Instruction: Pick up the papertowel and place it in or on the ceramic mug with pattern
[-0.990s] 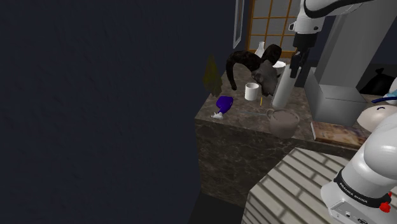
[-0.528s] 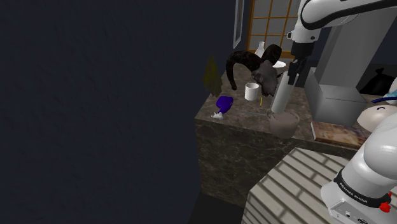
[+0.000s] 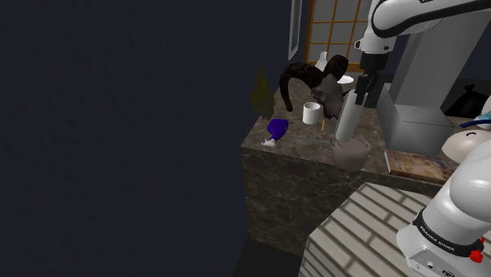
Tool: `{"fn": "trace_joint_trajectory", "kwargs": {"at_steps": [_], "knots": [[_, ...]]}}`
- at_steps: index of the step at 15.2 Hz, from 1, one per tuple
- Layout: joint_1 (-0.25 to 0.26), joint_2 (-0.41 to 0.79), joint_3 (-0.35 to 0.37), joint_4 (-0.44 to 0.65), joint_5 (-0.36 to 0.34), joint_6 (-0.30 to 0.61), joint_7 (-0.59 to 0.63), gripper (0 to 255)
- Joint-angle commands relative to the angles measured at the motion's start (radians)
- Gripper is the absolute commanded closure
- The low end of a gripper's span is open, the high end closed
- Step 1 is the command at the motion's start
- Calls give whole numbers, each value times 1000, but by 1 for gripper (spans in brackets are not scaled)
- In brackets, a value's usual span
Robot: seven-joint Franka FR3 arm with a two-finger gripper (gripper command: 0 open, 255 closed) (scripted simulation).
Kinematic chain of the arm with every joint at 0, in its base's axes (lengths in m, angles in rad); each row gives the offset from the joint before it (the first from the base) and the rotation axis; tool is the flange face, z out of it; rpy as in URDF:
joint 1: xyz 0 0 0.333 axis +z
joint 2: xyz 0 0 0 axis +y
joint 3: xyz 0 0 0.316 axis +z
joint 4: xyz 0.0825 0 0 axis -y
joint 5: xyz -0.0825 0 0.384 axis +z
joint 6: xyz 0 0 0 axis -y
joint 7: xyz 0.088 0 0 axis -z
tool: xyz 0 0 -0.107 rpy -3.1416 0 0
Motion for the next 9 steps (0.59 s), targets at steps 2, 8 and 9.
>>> {"fn": "trace_joint_trajectory", "kwargs": {"at_steps": [2, 8, 9], "knots": [[0, 0, 0, 0, 0, 0, 0, 0], [5, 10, 8, 134, 9, -125, -4, 0], [5, 10, 8, 134, 9, -125, -4, 0]]}}
